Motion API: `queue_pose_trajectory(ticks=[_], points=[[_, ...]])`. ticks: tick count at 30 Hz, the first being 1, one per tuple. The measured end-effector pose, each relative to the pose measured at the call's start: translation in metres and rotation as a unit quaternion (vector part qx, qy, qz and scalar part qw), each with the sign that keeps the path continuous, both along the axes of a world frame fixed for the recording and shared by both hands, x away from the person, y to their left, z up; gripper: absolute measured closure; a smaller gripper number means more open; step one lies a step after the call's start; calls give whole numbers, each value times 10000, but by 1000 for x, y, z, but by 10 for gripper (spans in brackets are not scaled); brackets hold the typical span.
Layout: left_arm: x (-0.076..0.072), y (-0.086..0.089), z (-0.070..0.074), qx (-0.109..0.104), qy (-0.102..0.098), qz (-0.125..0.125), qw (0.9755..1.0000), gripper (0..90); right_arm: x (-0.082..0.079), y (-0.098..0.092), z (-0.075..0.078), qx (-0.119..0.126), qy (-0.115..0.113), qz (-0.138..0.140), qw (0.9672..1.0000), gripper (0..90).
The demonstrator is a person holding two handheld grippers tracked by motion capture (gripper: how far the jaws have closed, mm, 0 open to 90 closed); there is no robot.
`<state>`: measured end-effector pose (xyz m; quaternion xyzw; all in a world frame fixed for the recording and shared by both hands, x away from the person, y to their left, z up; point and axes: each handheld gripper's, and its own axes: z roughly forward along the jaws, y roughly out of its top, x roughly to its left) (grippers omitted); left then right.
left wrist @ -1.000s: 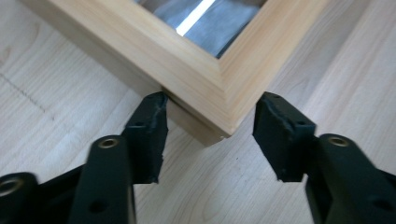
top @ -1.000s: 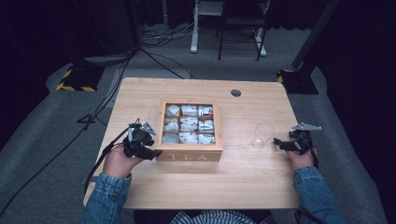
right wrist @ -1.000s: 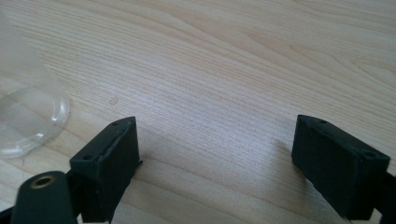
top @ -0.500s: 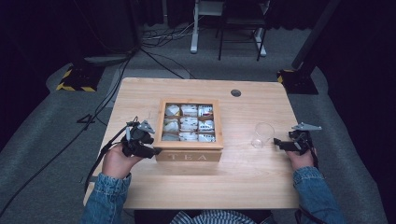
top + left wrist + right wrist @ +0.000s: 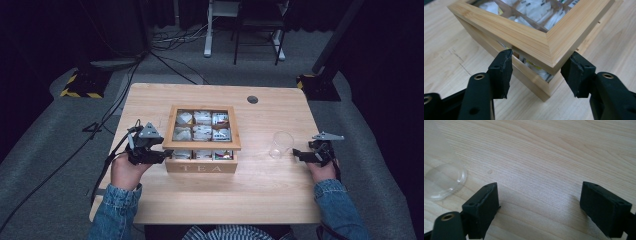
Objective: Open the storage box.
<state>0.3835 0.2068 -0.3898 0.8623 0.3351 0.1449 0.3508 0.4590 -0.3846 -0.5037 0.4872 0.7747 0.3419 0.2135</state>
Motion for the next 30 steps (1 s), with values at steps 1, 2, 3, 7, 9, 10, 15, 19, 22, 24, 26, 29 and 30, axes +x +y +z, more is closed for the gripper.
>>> queue_pose_trajectory(ticks=[1, 2, 3, 7, 9, 10, 15, 19, 22, 24, 26, 29, 30], points=[[0, -1, 1, 17, -49, 34, 10000, 430, 0, 0, 0, 0, 0, 0, 10000, 158], [0, -3, 2, 76, -151, 75, 9998, 412, -1, 0, 0, 2, 7, 21, 10000, 159], [0, -4, 3, 95, -221, 112, 9996, 409, -1, 0, 0, 0, -4, 26, 10000, 160], [3, -5, 7, 15, -407, 200, 9990, 382, -1, 0, 0, 0, -9, 35, 10000, 161], [4, -5, 9, -49, -523, 228, 9984, 376, -1, 0, 0, -2, -10, 36, 10000, 161], [4, -5, 9, -49, -523, 228, 9984, 374, -1, 1, 0, -2, -8, 34, 10000, 161], [8, -5, 17, -239, -839, 369, 9955, 361, -1, 1, 0, -15, -20, 34, 10000, 163], [10, -6, 23, -266, -1063, 455, 9929, 362, -2, 1, 0, -18, -21, 28, 10000, 164], [12, -5, 28, -382, -1176, 486, 9911, 383, -2, 1, 0, -24, -16, 23, 10000, 166], [14, -6, 31, -440, -1241, 501, 9900, 401, -2, 1, 0, -22, -16, 18, 10000, 165], [16, -6, 34, -466, -1269, 492, 9896, 423, -2, 1, 0, -23, -17, 17, 10000, 166], [22, -8, 38, -555, -1281, 569, 9886, 457, -2, 1, 0, -23, -17, 15, 10000, 165], [22, -8, 38, -555, -1281, 569, 9886, 459, -2, 1, 0, -23, -17, 15, 10000, 165]])
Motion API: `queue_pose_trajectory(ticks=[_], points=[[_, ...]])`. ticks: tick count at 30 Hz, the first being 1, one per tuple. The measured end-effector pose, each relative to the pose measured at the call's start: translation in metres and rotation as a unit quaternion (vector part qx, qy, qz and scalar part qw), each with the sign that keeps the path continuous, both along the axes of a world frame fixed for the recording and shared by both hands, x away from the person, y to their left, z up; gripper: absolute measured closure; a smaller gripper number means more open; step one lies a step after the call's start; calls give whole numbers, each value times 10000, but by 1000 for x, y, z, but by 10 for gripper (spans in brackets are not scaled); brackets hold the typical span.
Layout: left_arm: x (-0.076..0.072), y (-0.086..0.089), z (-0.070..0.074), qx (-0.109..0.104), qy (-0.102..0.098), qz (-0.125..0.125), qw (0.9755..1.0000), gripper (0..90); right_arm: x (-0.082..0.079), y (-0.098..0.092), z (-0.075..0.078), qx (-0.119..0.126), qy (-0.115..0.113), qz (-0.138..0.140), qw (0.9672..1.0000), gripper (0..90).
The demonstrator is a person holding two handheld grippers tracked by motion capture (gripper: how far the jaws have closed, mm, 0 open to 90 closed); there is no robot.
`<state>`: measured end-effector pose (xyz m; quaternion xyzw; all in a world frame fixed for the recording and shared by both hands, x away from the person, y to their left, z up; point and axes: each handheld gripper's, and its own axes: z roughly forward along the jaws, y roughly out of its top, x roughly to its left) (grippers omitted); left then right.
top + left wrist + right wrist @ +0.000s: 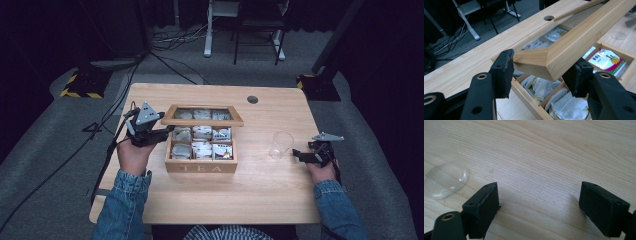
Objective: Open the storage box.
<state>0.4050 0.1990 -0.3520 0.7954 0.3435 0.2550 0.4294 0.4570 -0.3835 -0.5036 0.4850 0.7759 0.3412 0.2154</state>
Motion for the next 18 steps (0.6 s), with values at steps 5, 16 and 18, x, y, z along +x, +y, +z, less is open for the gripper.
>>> queue_pose_trajectory(ticks=[5, 16, 18], points=[[5, 0, 5, -67, -102, 108, 9999, 484, 0, 0, 0, -2, -1, -3, 10000, 165], [15, 0, 10, -166, -259, 236, 9992, 533, 0, 0, 0, -1, -6, -18, 10000, 165], [17, 0, 12, -148, -292, 283, 9991, 554, 0, 0, 0, -5, -5, -20, 10000, 165]])
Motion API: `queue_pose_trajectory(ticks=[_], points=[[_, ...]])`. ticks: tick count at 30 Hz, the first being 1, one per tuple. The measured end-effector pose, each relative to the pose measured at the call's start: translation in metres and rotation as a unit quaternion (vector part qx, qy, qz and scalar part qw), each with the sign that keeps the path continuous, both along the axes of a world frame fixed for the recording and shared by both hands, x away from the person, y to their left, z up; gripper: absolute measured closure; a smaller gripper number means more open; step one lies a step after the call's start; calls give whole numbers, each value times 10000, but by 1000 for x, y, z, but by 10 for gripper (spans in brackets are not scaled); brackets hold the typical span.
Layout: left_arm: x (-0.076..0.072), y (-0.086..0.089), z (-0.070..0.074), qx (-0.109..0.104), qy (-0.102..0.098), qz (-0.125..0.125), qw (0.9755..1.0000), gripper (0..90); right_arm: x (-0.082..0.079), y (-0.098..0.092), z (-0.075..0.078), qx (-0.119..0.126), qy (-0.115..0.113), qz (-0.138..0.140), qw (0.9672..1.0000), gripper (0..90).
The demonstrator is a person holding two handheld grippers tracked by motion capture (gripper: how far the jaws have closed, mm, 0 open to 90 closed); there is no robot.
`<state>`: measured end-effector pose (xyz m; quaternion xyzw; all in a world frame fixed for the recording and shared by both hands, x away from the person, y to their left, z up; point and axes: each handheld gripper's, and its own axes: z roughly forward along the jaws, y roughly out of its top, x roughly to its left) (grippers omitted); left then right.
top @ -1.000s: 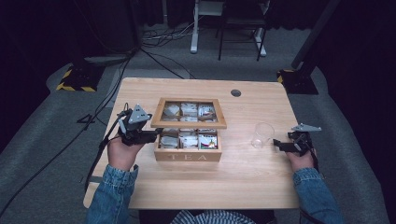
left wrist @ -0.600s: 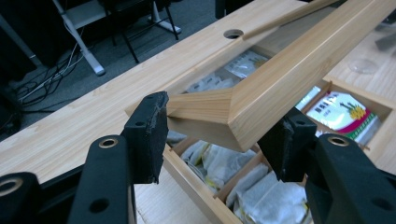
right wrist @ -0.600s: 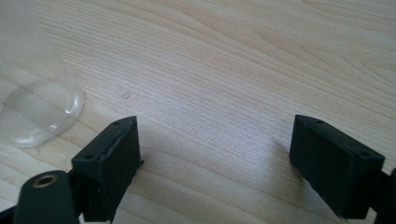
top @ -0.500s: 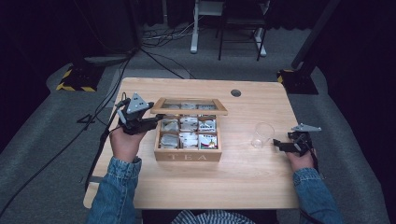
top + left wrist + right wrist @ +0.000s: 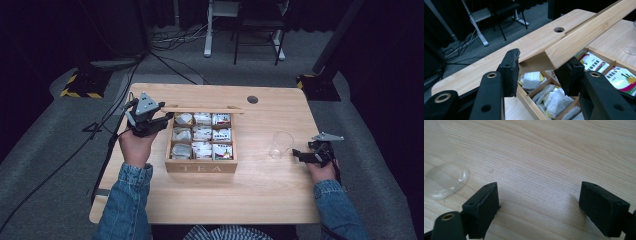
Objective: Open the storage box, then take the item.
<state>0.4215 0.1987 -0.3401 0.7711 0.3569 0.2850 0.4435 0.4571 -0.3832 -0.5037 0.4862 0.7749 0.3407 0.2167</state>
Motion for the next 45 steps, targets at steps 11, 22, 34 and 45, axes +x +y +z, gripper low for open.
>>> queue_pose_trajectory(ticks=[11, 22, 34, 45], points=[[11, 0, 9, -257, -57, 146, 9995, 556, 0, 0, 0, -7, 3, -1, 10000, 164], [16, -2, 11, -378, -127, 297, 9988, 558, -2, 1, 0, -4, 4, -94, 10000, 165], [19, -8, 11, -264, -107, 453, 9986, 557, -6, 4, 0, 20, -23, -218, 9998, 202], [17, -8, 10, -195, -99, 437, 9988, 557, -7, 3, 1, 50, -54, -245, 9997, 258]])
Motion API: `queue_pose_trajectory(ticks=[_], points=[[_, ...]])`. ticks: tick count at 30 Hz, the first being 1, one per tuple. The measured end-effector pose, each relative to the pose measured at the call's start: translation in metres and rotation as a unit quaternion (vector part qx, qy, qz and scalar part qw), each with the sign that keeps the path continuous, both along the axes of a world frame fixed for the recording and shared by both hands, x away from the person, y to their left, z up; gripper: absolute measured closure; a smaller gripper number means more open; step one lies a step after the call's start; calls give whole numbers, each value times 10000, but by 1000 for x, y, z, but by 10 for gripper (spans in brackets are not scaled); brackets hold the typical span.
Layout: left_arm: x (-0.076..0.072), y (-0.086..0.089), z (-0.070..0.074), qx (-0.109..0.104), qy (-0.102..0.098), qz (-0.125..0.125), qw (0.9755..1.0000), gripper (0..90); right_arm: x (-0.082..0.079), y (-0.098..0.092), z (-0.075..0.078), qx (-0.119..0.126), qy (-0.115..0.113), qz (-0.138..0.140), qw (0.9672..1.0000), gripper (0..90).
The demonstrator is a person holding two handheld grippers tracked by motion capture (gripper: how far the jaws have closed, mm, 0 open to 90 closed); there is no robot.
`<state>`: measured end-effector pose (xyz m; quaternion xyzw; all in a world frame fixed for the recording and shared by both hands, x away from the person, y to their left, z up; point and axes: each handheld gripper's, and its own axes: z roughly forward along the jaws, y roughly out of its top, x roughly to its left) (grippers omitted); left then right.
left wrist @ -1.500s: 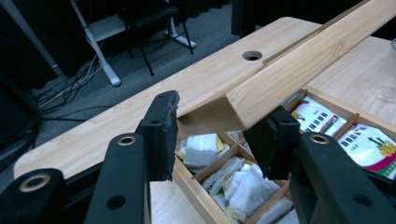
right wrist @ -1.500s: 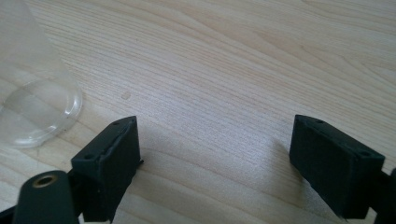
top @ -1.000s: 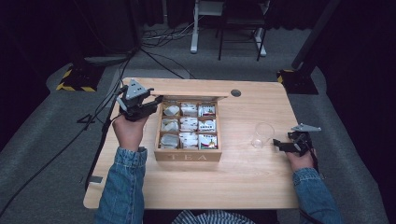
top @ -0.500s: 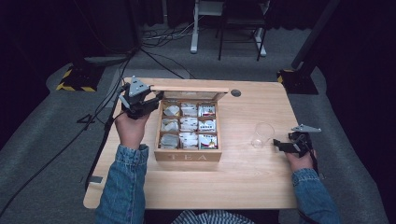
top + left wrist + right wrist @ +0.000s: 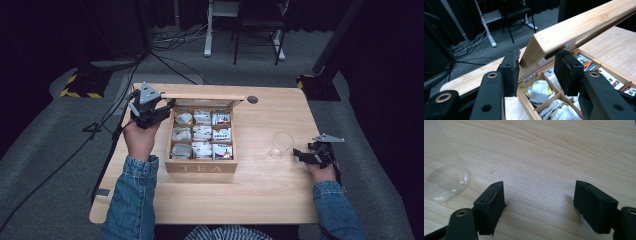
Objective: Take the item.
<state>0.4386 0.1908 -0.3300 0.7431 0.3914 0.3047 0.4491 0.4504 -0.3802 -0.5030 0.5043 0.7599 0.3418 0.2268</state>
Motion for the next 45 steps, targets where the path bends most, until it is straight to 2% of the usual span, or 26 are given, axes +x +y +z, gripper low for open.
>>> queue_pose_trajectory(ticks=[7, 14, 19, 26, 30, 31, 33, 34, 45], points=[[-1, 1, -1, 3, -7, -29, 10000, 555, -2, 0, 3, 43, 63, -3, 10000, 323], [-1, 0, -1, -28, -26, -26, 10000, 549, -5, -1, 6, 47, 72, 42, 10000, 327], [-1, 1, 1, 26, 10, -73, 10000, 549, -10, -3, 13, 203, 91, 70, 9997, 321], [1, 2, 2, 50, 66, -116, 9999, 548, -22, -3, 34, 311, -64, 45, 9995, 322], [0, 2, 3, 58, 111, -113, 9999, 548, -31, -1, 47, 389, -159, 147, 9990, 338], [0, 2, 3, 65, 131, -127, 9998, 547, -36, 1, 54, 439, -164, 179, 9987, 352], [0, 2, 3, 69, 138, -130, 9998, 547, -38, 1, 56, 460, -157, 210, 9986, 360], [0, 2, 3, 70, 141, -132, 9998, 546, -42, 4, 63, 554, -86, 277, 9980, 370], [-1, 2, 3, 96, 143, -150, 9997, 541, -60, 15, 88, 585, -184, 501, 9969, 384]])
